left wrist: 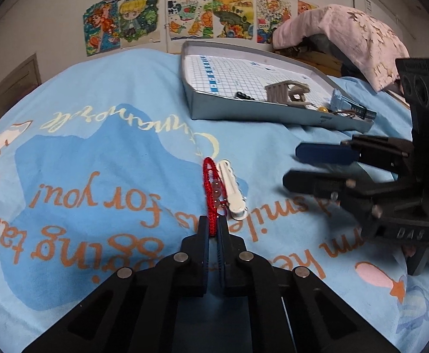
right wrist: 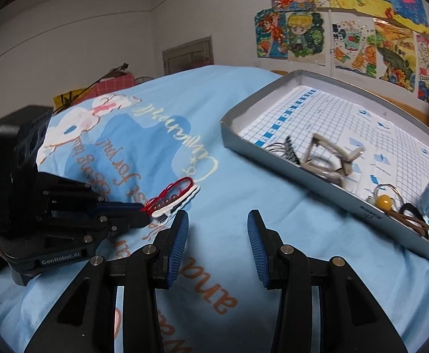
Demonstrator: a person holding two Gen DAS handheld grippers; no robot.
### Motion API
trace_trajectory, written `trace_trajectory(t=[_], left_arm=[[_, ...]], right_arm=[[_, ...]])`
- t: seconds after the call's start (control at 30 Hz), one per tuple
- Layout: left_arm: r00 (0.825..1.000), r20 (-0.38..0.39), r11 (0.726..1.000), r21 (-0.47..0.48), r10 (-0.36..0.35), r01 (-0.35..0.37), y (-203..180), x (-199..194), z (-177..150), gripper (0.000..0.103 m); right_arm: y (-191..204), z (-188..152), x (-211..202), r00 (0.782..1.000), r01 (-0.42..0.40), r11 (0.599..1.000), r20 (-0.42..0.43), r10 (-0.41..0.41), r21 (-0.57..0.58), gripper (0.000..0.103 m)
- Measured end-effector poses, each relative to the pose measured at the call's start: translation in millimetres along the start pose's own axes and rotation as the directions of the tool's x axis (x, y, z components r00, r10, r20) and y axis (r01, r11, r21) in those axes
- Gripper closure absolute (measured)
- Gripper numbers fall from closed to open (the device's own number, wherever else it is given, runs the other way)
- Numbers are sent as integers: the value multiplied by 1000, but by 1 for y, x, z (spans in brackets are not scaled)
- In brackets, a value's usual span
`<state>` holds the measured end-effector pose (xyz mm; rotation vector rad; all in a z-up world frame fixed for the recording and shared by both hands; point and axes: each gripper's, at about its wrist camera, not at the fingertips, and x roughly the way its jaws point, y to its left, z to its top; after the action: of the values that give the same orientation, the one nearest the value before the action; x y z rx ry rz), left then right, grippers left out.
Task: Organize jewelry
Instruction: 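Grasp the red cord bracelet with the left tool while the right tool grasps the white clip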
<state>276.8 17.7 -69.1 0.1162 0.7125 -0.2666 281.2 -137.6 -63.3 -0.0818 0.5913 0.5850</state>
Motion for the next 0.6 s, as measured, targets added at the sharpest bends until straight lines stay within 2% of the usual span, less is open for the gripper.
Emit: trace_trajectory(t=[0.37,0.6], left_arm=[[996,33,984,-165,80,-73,30,-7,-4,98],[994,39,971,-224,99,-88,39,-8,-5,98]], right_arm=[[27,6,26,994,-73,993,-87,65,-95,66],[34,10,39,989,-106,990,-117,95,-90,66]])
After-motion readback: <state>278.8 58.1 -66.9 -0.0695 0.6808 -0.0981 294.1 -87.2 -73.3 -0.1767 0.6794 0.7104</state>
